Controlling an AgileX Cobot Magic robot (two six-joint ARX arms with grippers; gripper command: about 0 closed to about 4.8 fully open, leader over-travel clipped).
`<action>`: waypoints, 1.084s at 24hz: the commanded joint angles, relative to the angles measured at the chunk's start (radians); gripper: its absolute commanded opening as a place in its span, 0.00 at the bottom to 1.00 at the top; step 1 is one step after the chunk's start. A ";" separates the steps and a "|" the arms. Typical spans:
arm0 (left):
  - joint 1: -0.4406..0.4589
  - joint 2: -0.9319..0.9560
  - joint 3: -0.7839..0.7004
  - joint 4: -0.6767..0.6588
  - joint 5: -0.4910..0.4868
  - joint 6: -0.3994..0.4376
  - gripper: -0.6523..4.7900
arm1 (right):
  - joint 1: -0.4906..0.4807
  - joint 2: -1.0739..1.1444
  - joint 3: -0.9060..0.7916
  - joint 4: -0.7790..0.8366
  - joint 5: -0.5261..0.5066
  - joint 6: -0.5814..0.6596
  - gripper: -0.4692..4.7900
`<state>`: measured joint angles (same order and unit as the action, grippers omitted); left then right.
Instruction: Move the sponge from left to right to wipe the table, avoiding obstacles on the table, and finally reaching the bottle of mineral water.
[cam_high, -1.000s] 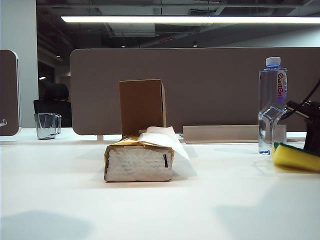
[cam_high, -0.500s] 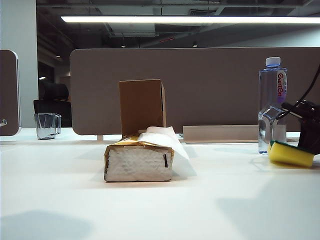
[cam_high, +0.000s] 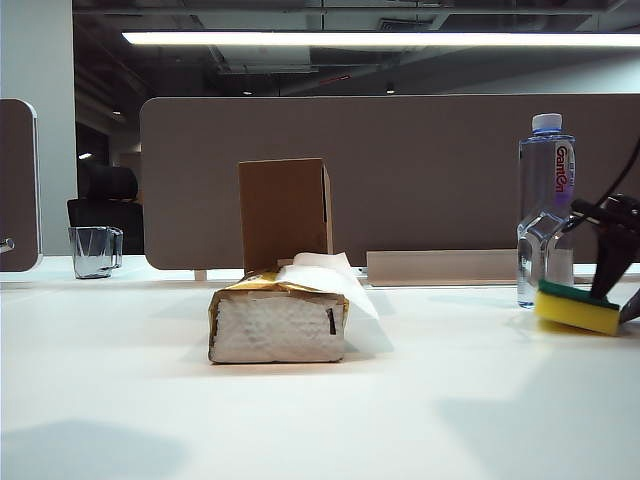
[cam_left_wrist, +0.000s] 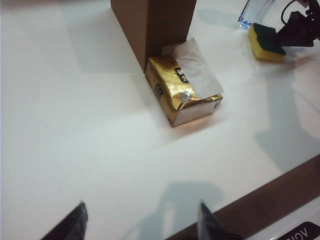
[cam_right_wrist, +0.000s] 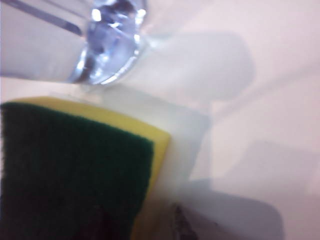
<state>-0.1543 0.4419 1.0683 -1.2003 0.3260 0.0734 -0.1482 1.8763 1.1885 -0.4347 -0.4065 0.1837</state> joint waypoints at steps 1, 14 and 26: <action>0.000 0.000 0.004 0.007 0.000 -0.003 0.64 | -0.011 -0.008 -0.011 -0.062 0.019 0.000 0.44; 0.000 0.000 0.004 0.004 0.001 -0.003 0.64 | -0.014 -0.063 0.016 -0.068 -0.045 0.000 0.60; 0.000 0.000 0.004 0.000 0.010 -0.003 0.64 | -0.014 -0.187 0.070 -0.118 -0.042 -0.001 0.59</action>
<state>-0.1543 0.4419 1.0683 -1.2041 0.3298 0.0715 -0.1616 1.7153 1.2533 -0.5587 -0.4454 0.1844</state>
